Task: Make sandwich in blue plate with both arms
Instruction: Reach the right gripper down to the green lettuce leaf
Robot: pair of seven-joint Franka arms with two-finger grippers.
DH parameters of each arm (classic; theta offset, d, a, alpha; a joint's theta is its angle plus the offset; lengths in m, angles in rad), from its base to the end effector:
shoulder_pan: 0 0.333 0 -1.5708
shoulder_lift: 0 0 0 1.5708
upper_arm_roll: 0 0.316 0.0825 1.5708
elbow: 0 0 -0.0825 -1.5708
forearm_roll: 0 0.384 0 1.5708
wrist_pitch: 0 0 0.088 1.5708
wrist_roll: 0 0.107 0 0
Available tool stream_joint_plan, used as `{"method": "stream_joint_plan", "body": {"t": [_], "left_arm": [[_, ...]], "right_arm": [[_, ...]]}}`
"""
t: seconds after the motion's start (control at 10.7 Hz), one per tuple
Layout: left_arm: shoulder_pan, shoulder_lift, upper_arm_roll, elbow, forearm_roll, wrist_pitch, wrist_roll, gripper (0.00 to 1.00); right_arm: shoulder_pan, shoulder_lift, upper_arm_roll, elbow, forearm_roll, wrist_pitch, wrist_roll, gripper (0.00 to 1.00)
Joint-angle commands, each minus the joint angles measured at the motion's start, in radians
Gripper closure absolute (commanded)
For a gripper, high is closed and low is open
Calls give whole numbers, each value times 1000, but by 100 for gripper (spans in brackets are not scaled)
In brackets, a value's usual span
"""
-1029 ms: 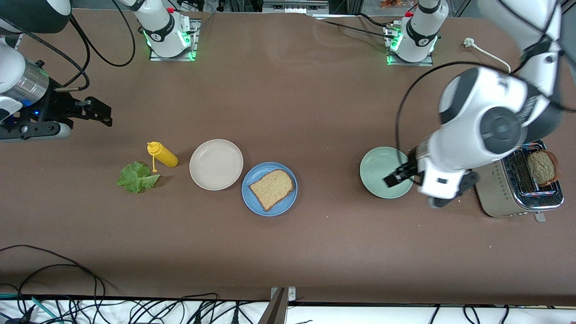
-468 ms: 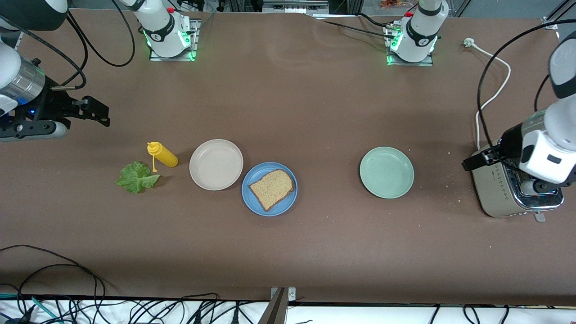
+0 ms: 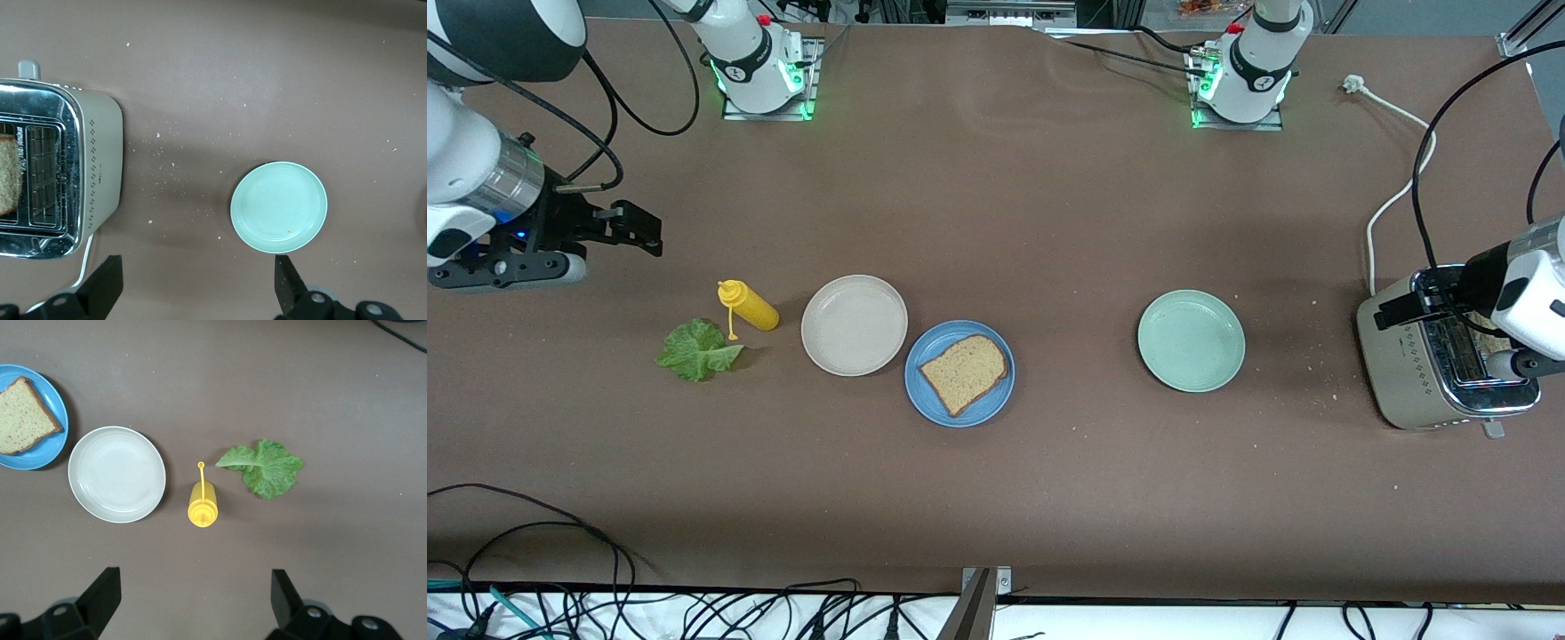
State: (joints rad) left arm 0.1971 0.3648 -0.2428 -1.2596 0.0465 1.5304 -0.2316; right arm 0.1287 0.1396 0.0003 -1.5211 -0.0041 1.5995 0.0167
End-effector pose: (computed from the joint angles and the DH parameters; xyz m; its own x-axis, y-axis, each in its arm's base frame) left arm 0.6536 0.0041 0.5511 0.9767 0.1947 -0.0907 0.1971 -0.9802 0.0191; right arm 0.5919 0.0763 0.5700 0.9918 0.1119 -0.0611 0.1125 -0.9936 0.0051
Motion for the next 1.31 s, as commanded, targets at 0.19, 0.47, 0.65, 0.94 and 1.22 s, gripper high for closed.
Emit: {"method": "stream_joint_plan", "body": {"t": [0.19,0.47,0.65,0.94,1.22], "left_arm": [[22,-32,-10,-26,27,5,38,0],[28,-32,-9,-23,18,7,66,0],[28,-32,-9,-24,21,5,64,0],[28,-32,-10,-24,27,7,66,0],[27,-30,-10,-26,27,7,66,0]], "right_arm": [[-4,-3,-5,-1,4,-21,-92,0],[-64,52,-8,4,9,0,-220,0],[-106,110,-11,1,35,67,-328,0],[-112,204,-11,-5,29,166,-337,0],[-165,270,-13,-62,30,340,-470,0]]}}
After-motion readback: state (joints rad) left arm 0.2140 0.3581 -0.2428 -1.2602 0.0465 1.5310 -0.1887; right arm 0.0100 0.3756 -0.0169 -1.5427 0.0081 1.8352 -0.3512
